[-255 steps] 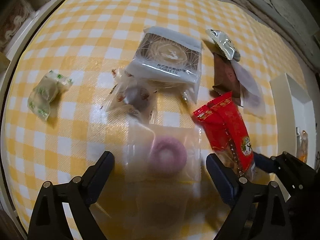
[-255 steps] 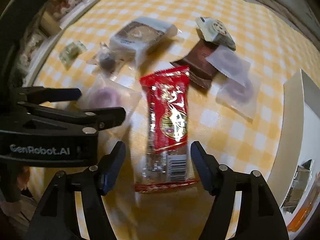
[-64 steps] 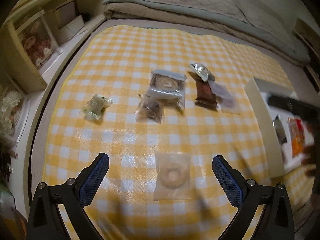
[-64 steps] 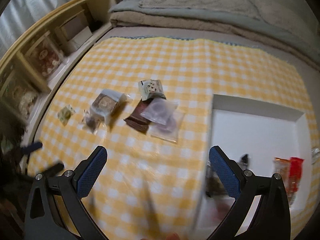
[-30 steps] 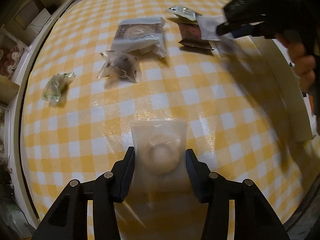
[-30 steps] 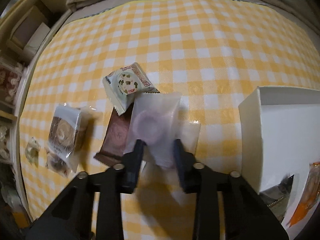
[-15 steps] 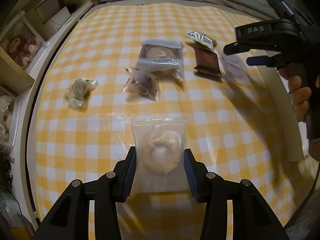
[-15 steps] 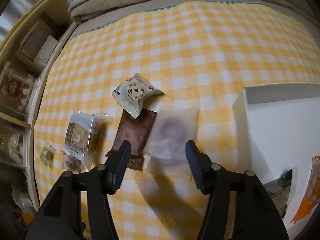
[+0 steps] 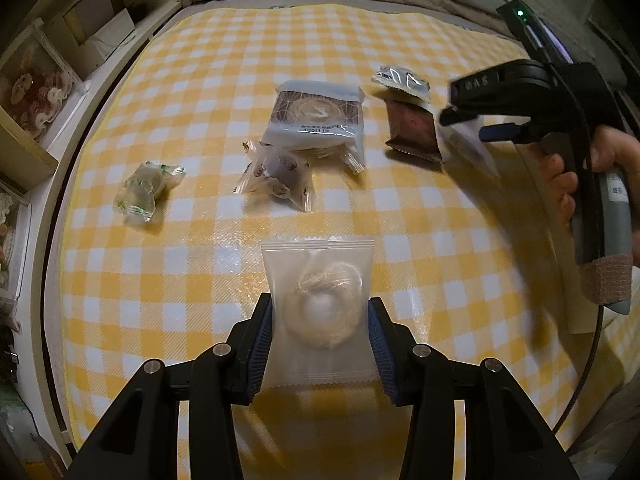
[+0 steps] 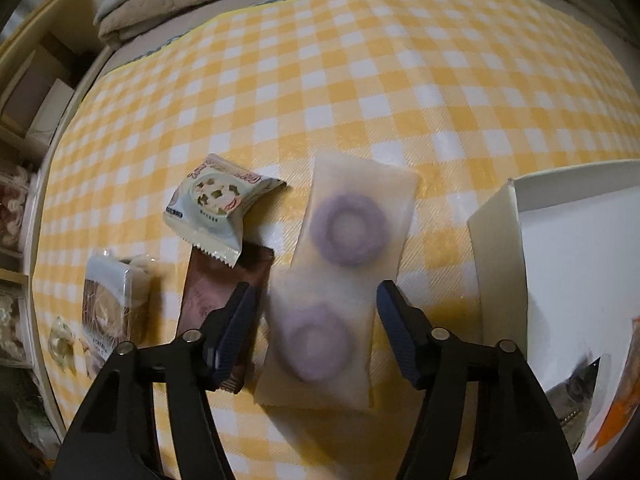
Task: Organize snacks
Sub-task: 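Lift both packets off the cloth and carry them toward the white tray, then lower both packets into the white tray and open both tools, then move both tools back over the remaining snacks on the cloth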
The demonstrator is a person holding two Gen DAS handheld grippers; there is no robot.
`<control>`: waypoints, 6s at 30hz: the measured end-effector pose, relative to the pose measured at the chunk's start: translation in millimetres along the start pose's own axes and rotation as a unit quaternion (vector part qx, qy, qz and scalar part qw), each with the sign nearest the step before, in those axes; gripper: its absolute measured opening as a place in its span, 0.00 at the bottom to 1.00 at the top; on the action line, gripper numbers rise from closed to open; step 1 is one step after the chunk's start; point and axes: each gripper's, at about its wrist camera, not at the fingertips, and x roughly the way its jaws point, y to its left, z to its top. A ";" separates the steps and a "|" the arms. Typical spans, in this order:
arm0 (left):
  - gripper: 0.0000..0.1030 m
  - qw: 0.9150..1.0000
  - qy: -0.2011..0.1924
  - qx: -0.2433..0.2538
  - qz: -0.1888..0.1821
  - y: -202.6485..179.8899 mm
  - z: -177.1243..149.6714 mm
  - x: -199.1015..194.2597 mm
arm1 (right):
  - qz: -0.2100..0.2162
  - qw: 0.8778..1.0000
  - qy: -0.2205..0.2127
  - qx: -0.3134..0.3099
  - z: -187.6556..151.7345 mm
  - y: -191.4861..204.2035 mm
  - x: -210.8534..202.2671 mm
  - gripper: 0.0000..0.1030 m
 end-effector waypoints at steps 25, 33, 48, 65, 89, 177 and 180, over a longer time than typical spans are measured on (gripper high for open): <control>0.43 0.998 -0.044 -0.052 0.002 13.0 1.7 -35.0 | 0.020 0.998 -0.009 -0.055 23.9 -31.5 -53.2 0.29; 0.43 0.998 -0.043 -0.052 -0.012 15.6 7.5 -35.7 | 0.005 0.999 0.042 0.002 40.9 -39.6 -18.3 0.60; 0.43 0.997 -0.033 -0.060 -0.021 22.4 20.9 -21.7 | 0.025 0.999 0.023 0.000 77.6 -38.7 -18.6 0.58; 0.43 0.996 -0.049 -0.054 -0.041 17.0 21.8 -34.1 | -0.020 0.999 -0.020 0.013 88.1 -29.2 9.7 0.66; 0.43 0.985 -0.147 -0.074 -0.048 -17.0 22.9 -115.2 | -0.002 0.983 -0.130 -0.131 31.3 -17.3 -136.8 0.42; 1.00 0.986 -0.159 -0.006 -0.056 -53.7 38.3 -129.2 | -0.040 0.981 -0.177 -0.074 -80.7 -144.2 -242.9 1.00; 1.00 0.985 -0.164 -0.015 -0.051 -35.3 37.2 -133.7 | -0.032 0.981 -0.175 -0.074 -76.5 -129.7 -238.3 1.00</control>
